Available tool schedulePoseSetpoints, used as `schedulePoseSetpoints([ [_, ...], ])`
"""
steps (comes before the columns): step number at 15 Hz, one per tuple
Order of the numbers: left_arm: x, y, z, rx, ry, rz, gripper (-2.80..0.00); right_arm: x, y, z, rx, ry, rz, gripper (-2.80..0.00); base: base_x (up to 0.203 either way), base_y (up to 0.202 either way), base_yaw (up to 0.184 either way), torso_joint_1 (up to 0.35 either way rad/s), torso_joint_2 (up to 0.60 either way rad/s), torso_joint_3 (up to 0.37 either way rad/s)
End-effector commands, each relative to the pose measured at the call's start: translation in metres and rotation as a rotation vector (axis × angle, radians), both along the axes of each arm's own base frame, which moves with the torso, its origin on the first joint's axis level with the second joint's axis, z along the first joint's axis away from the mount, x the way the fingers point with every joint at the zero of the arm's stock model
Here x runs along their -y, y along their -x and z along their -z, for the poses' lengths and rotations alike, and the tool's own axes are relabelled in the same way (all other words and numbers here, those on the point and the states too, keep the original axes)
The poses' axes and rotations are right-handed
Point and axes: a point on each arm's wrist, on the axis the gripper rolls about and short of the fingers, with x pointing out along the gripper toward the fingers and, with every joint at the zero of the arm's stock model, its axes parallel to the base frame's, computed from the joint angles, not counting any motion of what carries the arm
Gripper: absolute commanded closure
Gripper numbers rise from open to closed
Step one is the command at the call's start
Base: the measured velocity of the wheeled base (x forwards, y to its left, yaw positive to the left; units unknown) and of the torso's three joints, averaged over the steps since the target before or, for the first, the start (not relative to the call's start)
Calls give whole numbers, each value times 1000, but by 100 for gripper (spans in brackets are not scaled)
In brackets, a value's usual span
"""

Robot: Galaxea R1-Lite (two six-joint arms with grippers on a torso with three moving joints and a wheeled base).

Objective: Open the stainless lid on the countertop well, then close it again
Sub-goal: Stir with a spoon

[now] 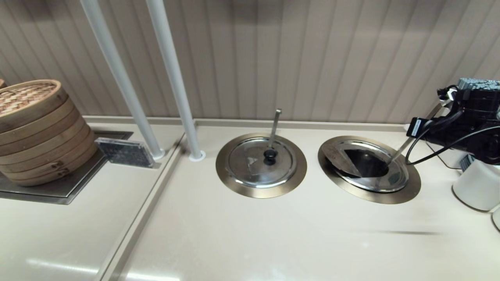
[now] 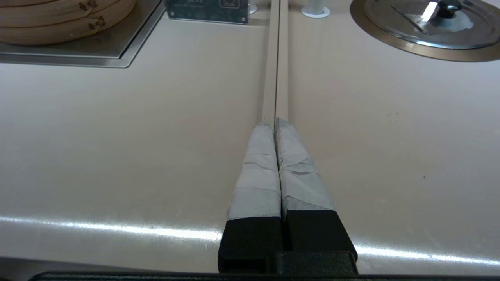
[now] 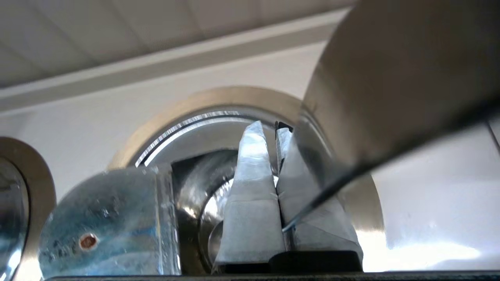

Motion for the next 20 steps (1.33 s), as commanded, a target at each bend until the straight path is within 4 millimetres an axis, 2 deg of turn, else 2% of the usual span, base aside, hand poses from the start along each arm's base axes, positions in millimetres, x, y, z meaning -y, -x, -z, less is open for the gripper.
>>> schedulePoseSetpoints([
  [1,0,0,0,1,0,0,0,-13,-13,1,48,-19,-27,0,0,0,0,0,0,0],
  [3,0,0,0,-1,0,0,0,-31,-12,-6,69,-105,-51,0,0,0,0,0,0,0],
  [5,0,0,0,0,0,0,0,-31,-2,1,8,-105,-88,0,0,0,0,0,0,0],
  [8,0,0,0,-1,0,0,0,-3,6,15,-49,174,-91,0,0,0,0,0,0,0],
  [10,0,0,0,0,0,0,0,5,-8,16,51,259,32,0,0,0,0,0,0,0],
  [12,0,0,0,1,0,0,0,-11,-26,20,126,213,79,0,0,0,0,0,0,0],
  [14,0,0,0,-1,0,0,0,-31,-32,20,133,118,62,0,0,0,0,0,0,0],
  [16,0,0,0,1,0,0,0,-42,-29,19,110,75,42,0,0,0,0,0,0,0],
  [20,0,0,0,1,0,0,0,-52,-21,19,88,66,20,0,0,0,0,0,0,0],
])
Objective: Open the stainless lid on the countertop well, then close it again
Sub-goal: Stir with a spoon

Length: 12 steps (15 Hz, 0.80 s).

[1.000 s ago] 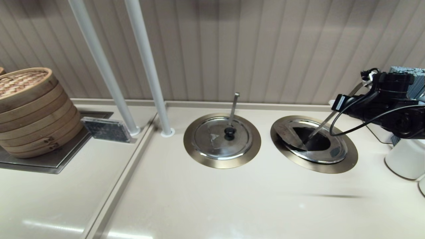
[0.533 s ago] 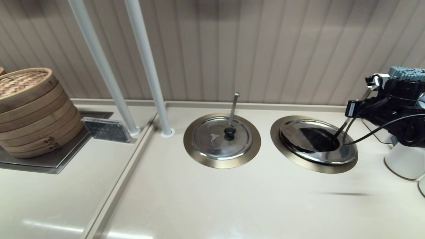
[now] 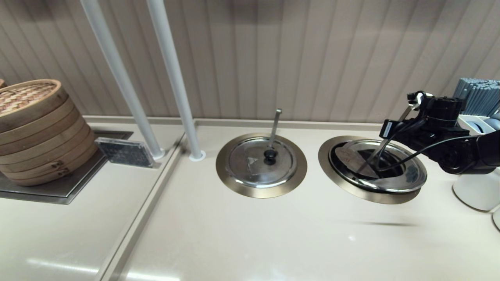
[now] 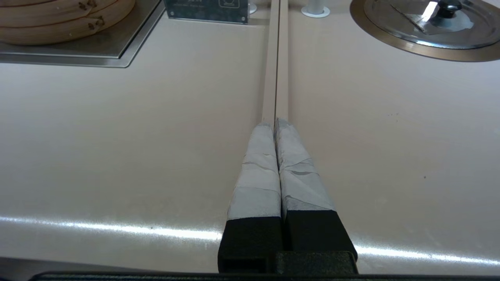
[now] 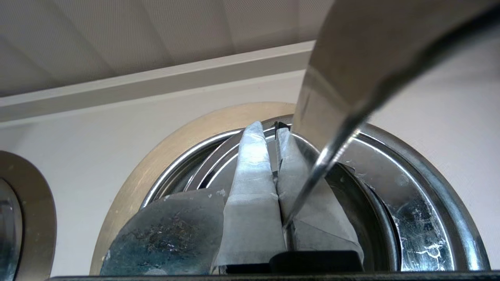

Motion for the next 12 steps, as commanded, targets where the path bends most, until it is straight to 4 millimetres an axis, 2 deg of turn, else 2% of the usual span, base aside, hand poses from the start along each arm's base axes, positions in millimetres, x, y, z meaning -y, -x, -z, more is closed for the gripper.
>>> schedulePoseSetpoints([
  [1,0,0,0,0,0,0,0,-13,5,-4,0,-3,-30,0,0,0,0,0,0,0],
  [6,0,0,0,0,0,0,0,-56,3,-9,1,-7,-124,0,0,0,0,0,0,0],
  [9,0,0,0,1,0,0,0,-52,-3,-1,-13,-3,-94,0,0,0,0,0,0,0],
  [12,0,0,0,1,0,0,0,-32,-5,1,-17,-1,-48,0,0,0,0,0,0,0],
])
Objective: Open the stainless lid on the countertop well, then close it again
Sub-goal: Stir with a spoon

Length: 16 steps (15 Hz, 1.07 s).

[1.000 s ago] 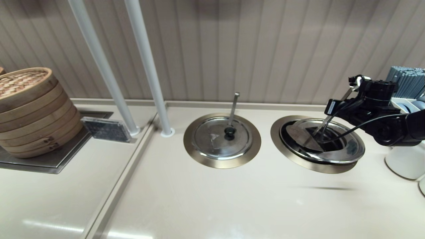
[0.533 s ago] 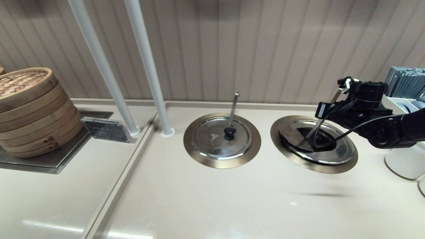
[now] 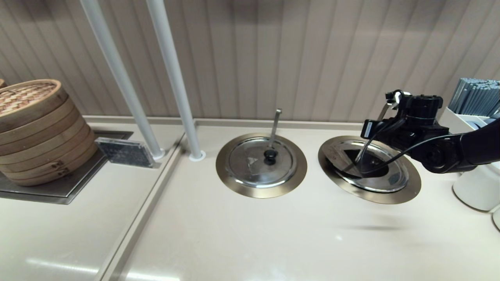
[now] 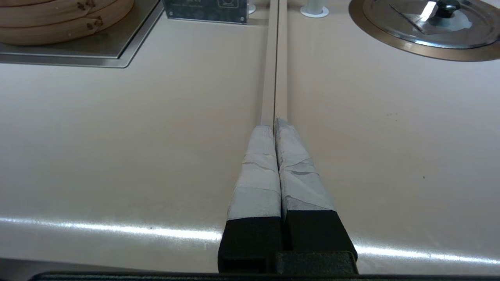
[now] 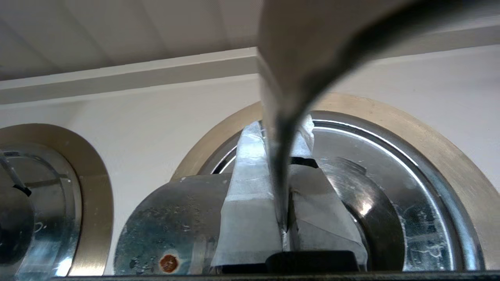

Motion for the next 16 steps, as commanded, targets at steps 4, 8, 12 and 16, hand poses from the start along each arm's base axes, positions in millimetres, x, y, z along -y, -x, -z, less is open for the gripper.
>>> schedulePoseSetpoints([
  [4,0,0,0,1,0,0,0,31,17,-16,-13,-10,21,0,0,0,0,0,0,0],
  [8,0,0,0,0,0,0,0,51,40,-16,-91,-26,-12,0,0,0,0,0,0,0],
  [12,0,0,0,0,0,0,0,65,21,2,-131,14,9,0,0,0,0,0,0,0],
  [16,0,0,0,1,0,0,0,67,1,1,-99,24,40,0,0,0,0,0,0,0],
])
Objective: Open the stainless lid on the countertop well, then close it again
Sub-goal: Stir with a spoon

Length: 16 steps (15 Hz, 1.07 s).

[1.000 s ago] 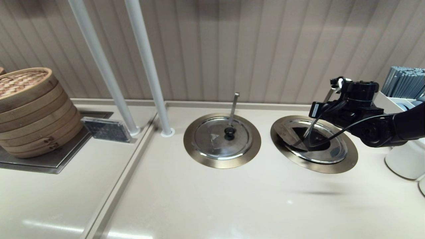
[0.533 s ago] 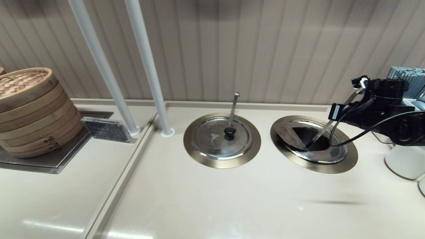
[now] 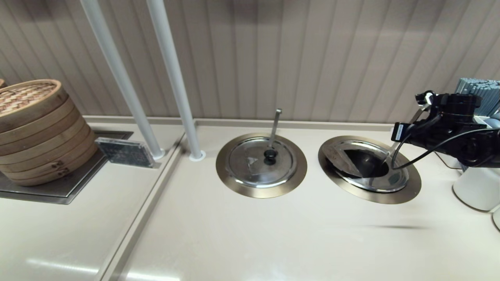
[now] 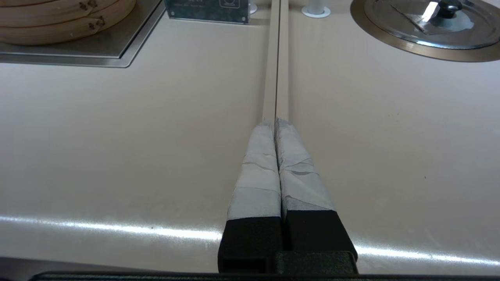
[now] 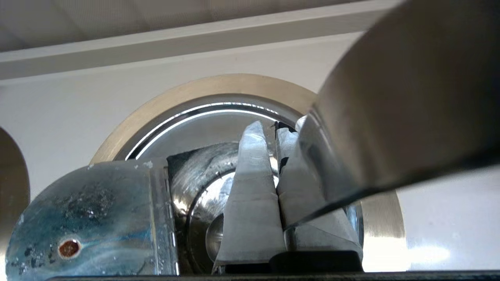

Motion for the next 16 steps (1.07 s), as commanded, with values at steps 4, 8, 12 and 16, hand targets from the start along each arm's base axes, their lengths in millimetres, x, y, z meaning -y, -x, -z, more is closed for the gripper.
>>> schedulePoseSetpoints([
  [4,0,0,0,0,0,0,0,-29,-17,0,25,-58,-40,0,0,0,0,0,0,0],
  [8,0,0,0,-1,0,0,0,-41,-7,-3,12,-63,-64,0,0,0,0,0,0,0],
  [12,0,0,0,0,0,0,0,-17,14,2,-22,-65,-7,0,0,0,0,0,0,0],
  [16,0,0,0,0,0,0,0,10,20,4,-27,-71,32,0,0,0,0,0,0,0],
])
